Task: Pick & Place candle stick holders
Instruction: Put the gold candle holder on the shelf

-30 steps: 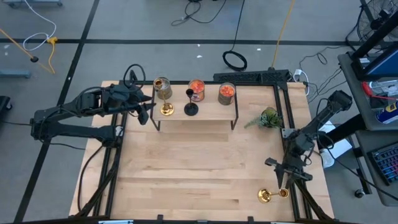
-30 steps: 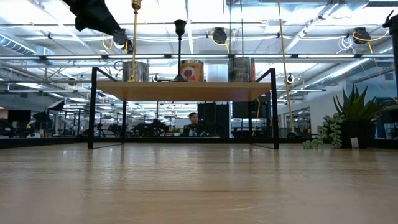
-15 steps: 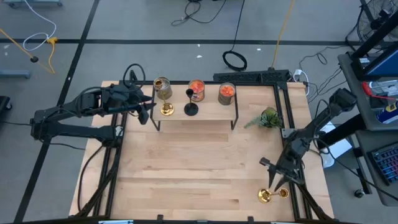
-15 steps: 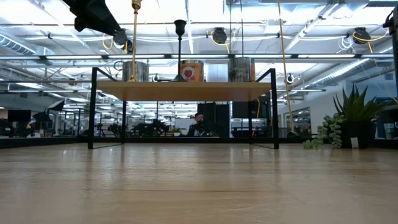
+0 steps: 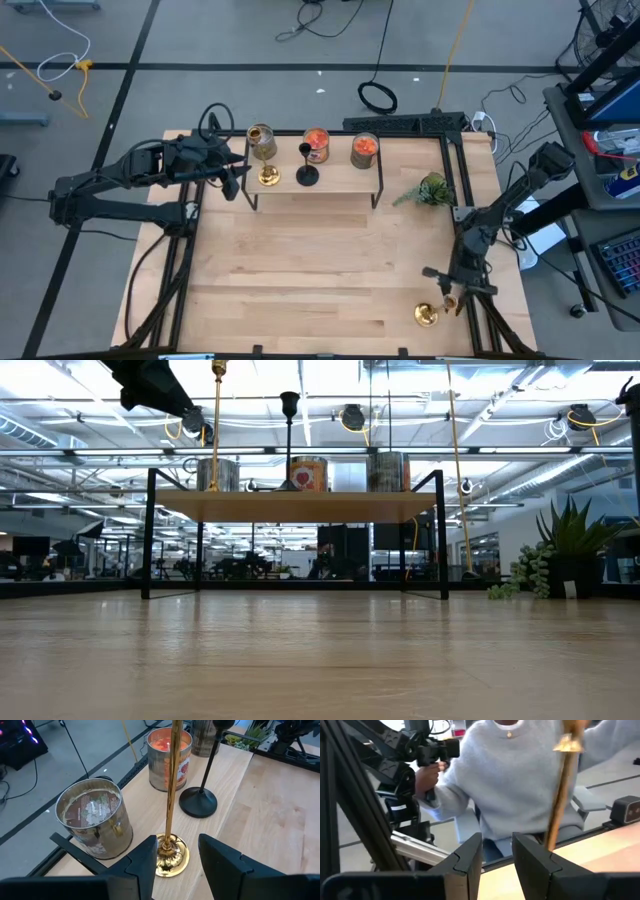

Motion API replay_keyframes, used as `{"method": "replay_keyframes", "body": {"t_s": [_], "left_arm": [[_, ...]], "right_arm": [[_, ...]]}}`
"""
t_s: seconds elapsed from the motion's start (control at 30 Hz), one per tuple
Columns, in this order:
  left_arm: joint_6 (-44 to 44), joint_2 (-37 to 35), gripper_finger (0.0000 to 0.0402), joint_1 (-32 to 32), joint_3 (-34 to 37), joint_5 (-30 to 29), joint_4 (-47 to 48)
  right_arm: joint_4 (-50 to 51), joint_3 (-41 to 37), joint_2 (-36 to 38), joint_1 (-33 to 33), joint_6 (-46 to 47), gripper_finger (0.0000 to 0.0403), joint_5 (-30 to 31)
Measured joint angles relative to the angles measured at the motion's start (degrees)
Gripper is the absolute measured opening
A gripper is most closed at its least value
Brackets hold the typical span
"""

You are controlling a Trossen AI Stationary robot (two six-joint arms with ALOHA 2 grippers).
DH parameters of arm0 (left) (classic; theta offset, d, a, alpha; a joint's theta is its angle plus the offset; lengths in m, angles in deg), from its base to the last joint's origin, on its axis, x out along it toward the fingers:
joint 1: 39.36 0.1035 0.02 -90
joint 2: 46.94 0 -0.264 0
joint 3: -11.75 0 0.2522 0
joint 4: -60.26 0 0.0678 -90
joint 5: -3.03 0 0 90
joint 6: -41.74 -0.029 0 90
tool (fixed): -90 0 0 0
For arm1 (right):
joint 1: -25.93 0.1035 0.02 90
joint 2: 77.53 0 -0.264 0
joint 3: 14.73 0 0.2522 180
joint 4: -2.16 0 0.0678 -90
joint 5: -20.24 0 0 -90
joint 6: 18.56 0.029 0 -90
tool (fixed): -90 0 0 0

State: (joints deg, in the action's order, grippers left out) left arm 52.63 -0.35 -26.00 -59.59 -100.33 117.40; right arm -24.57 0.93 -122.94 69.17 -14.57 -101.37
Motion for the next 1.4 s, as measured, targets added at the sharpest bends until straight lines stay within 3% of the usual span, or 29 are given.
{"method": "replay_keyframes", "body": {"t_s": [0.23, 0.47, 0.77, 1.23, 1.4], "left_arm": [[-1.8, 0.0, 0.0154, 0.0, 0.0, 0.0, 0.0], [-1.9, 0.0, 0.0154, 0.0, 0.0, 0.0, 0.0], [-1.3, 0.0, 0.0154, 0.0, 0.0, 0.0, 0.0], [0.3, 0.0, 0.0154, 0.0, 0.0, 0.0, 0.0], [0.3, 0.0, 0.0154, 0.0, 0.0, 0.0, 0.0]], "right_arm": [[-2.4, 0.0, 0.0, 0.0, -2.5, 0.0105, 0.5], [-3.0, 0.0, -0.1, 0.0, -2.9, 0.0105, 9.1], [-4.4, 0.0, -0.9, 0.0, -3.6, 0.0105, 8.8], [-10.9, 0.2, -8.1, 0.0, -6.2, 0.0104, 6.1], [-10.7, 1.9, -10.5, 0.0, -6.9, 0.0079, 6.3]]}}
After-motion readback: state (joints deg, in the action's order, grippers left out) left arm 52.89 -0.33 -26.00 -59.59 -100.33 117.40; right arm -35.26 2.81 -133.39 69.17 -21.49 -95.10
